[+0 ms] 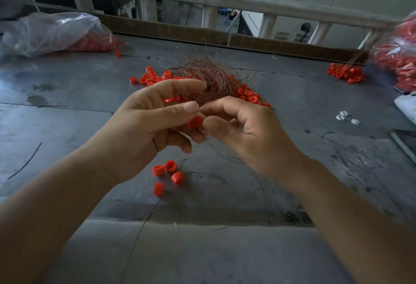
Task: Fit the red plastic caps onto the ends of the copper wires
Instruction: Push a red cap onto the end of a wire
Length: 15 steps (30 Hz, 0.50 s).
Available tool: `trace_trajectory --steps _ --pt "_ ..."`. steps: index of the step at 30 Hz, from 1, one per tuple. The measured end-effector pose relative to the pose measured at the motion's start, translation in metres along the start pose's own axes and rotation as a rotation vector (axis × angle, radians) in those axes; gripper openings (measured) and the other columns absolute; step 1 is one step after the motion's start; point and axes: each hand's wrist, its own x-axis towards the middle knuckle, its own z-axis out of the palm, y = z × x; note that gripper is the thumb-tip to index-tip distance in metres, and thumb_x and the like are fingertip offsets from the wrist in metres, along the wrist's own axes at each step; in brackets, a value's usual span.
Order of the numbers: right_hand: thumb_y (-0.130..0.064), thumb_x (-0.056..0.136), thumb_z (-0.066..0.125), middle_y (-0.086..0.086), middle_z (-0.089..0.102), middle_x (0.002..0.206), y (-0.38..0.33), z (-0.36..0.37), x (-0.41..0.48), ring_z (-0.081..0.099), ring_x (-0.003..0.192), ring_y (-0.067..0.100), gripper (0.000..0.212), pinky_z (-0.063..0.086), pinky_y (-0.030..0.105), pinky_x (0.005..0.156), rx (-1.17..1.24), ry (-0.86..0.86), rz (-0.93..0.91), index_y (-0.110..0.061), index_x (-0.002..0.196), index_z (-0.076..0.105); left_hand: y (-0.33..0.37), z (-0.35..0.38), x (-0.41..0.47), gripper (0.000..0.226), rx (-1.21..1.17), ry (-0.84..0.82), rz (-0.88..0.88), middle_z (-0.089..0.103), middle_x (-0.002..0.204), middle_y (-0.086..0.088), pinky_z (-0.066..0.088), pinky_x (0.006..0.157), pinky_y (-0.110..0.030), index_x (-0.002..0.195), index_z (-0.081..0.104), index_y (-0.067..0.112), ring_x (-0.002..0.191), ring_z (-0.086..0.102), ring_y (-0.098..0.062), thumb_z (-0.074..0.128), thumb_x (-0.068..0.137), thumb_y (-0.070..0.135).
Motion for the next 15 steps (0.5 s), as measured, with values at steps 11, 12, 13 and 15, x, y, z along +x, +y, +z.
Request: trace_trajectory --steps 11,12,13,15 --pt "-0.015 0.077 0.07 -0.011 0.065 0.076 -0.001 -0.005 0.0 0.061 0.072 0.003 0.006 0.048 0.014 0.064 -0.112 -0.013 0.031 -0.012 0.083 0.069 0.006 -0.009 0.001 0.038 -0.207 0.0 0.033 0.071 0.073 -0.011 0.053 0.052 -0.019 0.093 0.072 0.011 0.059 0.067 -0.015 0.063 0.056 0.011" --pt "-0.016 0.077 0.07 -0.01 0.065 0.076 -0.001 -0.006 0.0 0.06 0.072 0.005 0.005 0.048 0.015 0.064 -0.137 -0.019 0.026 -0.012 0.081 0.069 0.006 -0.009 0.001 0.039 -0.21 -0.008 0.03 0.071 0.074 -0.011 0.053 0.052 -0.019 0.093 0.072 0.011 0.059 0.067 -0.016 0.063 0.056 0.01" --pt "-0.016 0.078 0.07 -0.009 0.064 0.075 -0.001 -0.006 0.0 0.06 0.072 0.007 0.005 0.048 0.015 0.064 -0.154 -0.025 0.024 -0.012 0.079 0.069 0.007 -0.009 0.001 0.039 -0.204 -0.019 0.026 0.071 0.074 -0.01 0.053 0.052 -0.019 0.093 0.072 0.011 0.059 0.067 -0.016 0.064 0.055 0.007" --pt "-0.017 0.079 0.068 -0.008 0.063 0.072 -0.002 -0.009 0.0 0.058 0.068 0.006 0.004 0.046 0.014 0.061 -0.155 -0.036 0.031 -0.015 0.076 0.068 0.008 -0.011 0.001 0.043 -0.156 -0.024 0.019 0.069 0.075 -0.009 0.053 0.051 -0.02 0.094 0.07 0.009 0.058 0.067 -0.017 0.063 0.056 -0.011"
